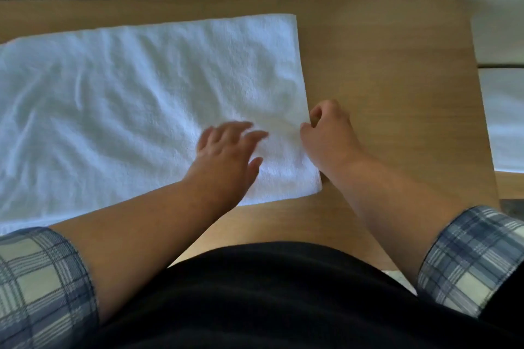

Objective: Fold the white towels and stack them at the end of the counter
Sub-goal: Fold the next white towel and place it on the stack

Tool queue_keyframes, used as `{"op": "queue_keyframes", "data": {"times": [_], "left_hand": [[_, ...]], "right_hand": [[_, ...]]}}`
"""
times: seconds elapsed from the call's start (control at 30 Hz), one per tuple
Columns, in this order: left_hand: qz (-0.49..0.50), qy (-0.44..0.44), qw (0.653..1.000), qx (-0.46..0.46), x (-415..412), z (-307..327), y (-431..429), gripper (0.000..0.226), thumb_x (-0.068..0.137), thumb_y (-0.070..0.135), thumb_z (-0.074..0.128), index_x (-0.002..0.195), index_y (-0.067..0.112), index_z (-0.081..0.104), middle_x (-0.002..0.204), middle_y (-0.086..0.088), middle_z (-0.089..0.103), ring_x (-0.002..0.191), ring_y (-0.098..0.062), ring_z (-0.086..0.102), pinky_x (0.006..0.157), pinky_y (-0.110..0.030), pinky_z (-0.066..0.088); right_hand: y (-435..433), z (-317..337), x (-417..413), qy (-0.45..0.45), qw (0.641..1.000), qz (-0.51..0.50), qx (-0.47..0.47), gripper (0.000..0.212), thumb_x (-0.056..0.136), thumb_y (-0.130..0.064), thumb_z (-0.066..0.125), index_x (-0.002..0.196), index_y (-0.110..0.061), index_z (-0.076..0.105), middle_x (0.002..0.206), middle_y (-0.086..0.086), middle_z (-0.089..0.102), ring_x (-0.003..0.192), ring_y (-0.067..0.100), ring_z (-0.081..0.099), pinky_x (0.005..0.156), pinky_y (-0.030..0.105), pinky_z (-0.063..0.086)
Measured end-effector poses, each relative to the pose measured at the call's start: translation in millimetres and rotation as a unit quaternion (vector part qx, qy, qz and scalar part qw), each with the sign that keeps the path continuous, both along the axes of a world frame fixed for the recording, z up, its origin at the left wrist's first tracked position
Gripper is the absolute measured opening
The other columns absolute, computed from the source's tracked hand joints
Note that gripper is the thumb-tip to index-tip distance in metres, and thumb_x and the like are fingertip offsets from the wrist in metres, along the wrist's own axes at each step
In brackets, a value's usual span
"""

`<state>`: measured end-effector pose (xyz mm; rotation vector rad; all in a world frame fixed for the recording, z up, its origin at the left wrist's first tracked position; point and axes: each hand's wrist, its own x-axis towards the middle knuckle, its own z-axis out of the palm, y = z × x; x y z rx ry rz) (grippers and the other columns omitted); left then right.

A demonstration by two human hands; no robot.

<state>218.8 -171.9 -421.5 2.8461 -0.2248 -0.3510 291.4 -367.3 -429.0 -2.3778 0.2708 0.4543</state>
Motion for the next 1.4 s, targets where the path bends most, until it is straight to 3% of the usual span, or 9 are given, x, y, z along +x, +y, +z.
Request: {"op": "queue_keyframes", "data": {"times": [0.07, 0.13, 0.27, 0.33, 0.43, 0.7, 0.87, 1.1, 1.4], "left_hand": [[0.081, 0.022, 0.995, 0.050, 1, -8, 9, 0.066, 0.097, 0.053, 0.033, 0.153, 0.035, 0.003, 0.163, 0.002, 0.002, 0.151, -0.023, -0.002, 0.120, -0.047, -0.005], [0.127, 0.007, 0.991, 0.027, 1, -16, 17, 0.070, 0.099, 0.047, 0.024, 0.155, 0.026, -0.011, 0.165, 0.001, -0.008, 0.150, -0.019, -0.012, 0.121, -0.044, -0.010], [0.160, 0.050, 0.985, 0.028, -3, -31, 36, 0.073, 0.096, 0.040, 0.018, 0.154, 0.015, -0.018, 0.163, -0.006, -0.021, 0.147, -0.018, -0.025, 0.122, -0.040, -0.005], [0.107, 0.060, 0.991, 0.045, -7, -39, 46, 0.071, 0.095, 0.038, 0.013, 0.155, 0.015, -0.015, 0.163, -0.007, -0.022, 0.146, -0.018, -0.028, 0.123, -0.039, -0.003], [0.090, 0.047, 0.995, 0.017, -7, -43, 59, 0.066, 0.099, 0.046, 0.017, 0.154, 0.025, -0.014, 0.160, 0.002, -0.026, 0.145, -0.011, -0.027, 0.119, -0.030, -0.014], [0.078, 0.063, 0.990, 0.095, -3, -52, 61, 0.062, 0.089, 0.071, -0.001, 0.136, 0.055, -0.037, 0.141, 0.007, -0.055, 0.138, -0.026, -0.042, 0.116, -0.055, -0.017], [0.077, 0.070, 0.989, 0.101, -4, -53, 63, 0.063, 0.085, 0.075, -0.003, 0.134, 0.056, -0.039, 0.144, -0.001, -0.053, 0.138, -0.034, -0.042, 0.113, -0.063, -0.015], [0.066, 0.073, 0.989, 0.106, -3, -50, 62, 0.069, 0.080, 0.078, -0.008, 0.136, 0.053, -0.039, 0.147, -0.004, -0.051, 0.138, -0.037, -0.040, 0.112, -0.064, -0.015], [0.049, 0.093, 0.985, 0.140, 0, -43, 61, 0.074, 0.081, 0.081, -0.003, 0.139, 0.049, -0.037, 0.154, -0.009, -0.039, 0.143, -0.042, -0.027, 0.113, -0.068, -0.002]], "right_hand": [[19, 6, -2, -0.151, 0.988, 0.039, -0.017, 0.028, 0.088, -0.015, 0.057, 0.116, -0.017, 0.054, 0.124, 0.003, 0.053, 0.119, 0.024, 0.046, 0.102, 0.035, 0.038], [52, 12, 0, -0.238, 0.960, 0.151, 0.006, 0.038, 0.089, -0.008, 0.056, 0.127, -0.009, 0.056, 0.137, 0.009, 0.052, 0.134, 0.028, 0.038, 0.115, 0.037, 0.026], [127, 3, 9, -0.136, 0.924, 0.353, 0.051, 0.038, 0.102, -0.019, 0.043, 0.138, -0.012, 0.053, 0.153, 0.011, 0.040, 0.147, 0.030, 0.024, 0.121, 0.045, 0.015], [139, -14, 20, -0.092, 0.914, 0.396, -0.015, 0.046, 0.106, -0.032, 0.034, 0.151, -0.019, 0.038, 0.163, 0.007, 0.023, 0.153, 0.026, 0.009, 0.123, 0.047, 0.006], [115, -36, 45, -0.143, 0.871, 0.445, -0.153, 0.064, 0.103, -0.056, 0.024, 0.159, -0.025, 0.014, 0.168, 0.003, 0.001, 0.153, 0.022, -0.008, 0.122, 0.048, -0.005], [88, -34, 113, -0.078, 0.912, 0.290, -0.278, 0.076, 0.098, -0.066, 0.016, 0.159, -0.025, -0.005, 0.165, 0.007, -0.019, 0.151, 0.025, -0.020, 0.120, 0.054, -0.011], [130, -39, 90, -0.137, 0.862, 0.450, -0.188, 0.072, 0.095, -0.069, 0.019, 0.158, -0.036, 0.005, 0.167, 0.002, -0.011, 0.152, 0.022, -0.017, 0.120, 0.055, -0.008], [99, -39, 155, -0.080, 0.901, 0.313, -0.289, 0.076, 0.098, -0.066, 0.010, 0.159, -0.025, -0.008, 0.166, 0.007, -0.014, 0.152, 0.025, -0.015, 0.122, 0.051, -0.007], [110, -44, 43, -0.112, 0.926, 0.309, -0.186, 0.059, 0.103, -0.048, 0.018, 0.159, -0.032, 0.006, 0.168, 0.003, -0.006, 0.153, 0.021, -0.011, 0.121, 0.049, -0.010]]}}
